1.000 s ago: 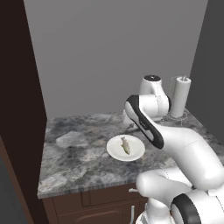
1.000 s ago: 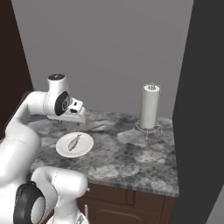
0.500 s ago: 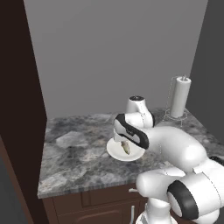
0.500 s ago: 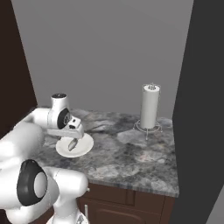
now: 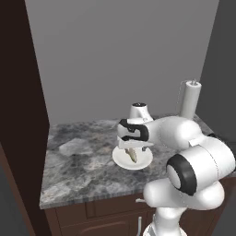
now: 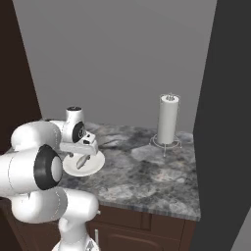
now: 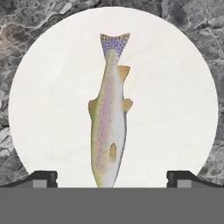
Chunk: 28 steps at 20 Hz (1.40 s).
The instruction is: Place the fish on the counter behind the older fish on the same shelf of the fridge to maintain FIFO order. Close the fridge door when finished.
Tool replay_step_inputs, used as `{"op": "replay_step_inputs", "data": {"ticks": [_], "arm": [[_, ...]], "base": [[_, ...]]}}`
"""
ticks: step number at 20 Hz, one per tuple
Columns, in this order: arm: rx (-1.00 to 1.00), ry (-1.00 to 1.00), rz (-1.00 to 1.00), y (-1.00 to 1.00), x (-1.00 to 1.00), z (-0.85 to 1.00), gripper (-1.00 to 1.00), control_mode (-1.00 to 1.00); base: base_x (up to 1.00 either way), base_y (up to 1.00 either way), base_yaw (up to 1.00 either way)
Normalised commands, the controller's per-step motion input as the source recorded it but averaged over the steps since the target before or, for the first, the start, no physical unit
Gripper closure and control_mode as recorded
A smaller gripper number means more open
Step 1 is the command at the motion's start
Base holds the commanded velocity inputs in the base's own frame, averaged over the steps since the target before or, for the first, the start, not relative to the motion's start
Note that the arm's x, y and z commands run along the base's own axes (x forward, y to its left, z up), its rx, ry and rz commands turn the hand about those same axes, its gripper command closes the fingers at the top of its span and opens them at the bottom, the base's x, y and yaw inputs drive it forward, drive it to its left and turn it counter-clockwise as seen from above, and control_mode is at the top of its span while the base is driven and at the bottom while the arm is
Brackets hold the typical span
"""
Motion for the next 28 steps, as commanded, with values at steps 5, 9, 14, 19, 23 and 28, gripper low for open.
{"op": "replay_step_inputs", "data": {"ticks": [5, 9, 14, 19, 23, 28], "arm": [[0.0, 0.09, 0.0, 0.0, 0.13, -0.2, -1.0, -1.0], [0.0, 0.07, 0.0, 0.0, 0.0, -0.25, -1.0, -1.0], [0.0, 0.01, 0.0, 0.0, 0.0, -0.25, -1.0, -1.0], [0.0, 0.01, 0.0, 0.0, 0.0, -0.23, -1.0, -1.0], [0.0, 0.01, 0.0, 0.04, 0.0, -0.23, -1.0, -1.0], [0.0, 0.0, 0.0, 0.03, -0.09, -0.11, 1.0, -1.0]], "base": [[0.0, 0.0, 0.0], [0.0, 0.0, 0.0], [0.0, 0.0, 0.0], [0.0, 0.0, 0.0], [0.0, 0.0, 0.0], [0.0, 0.0, 0.0]]}}
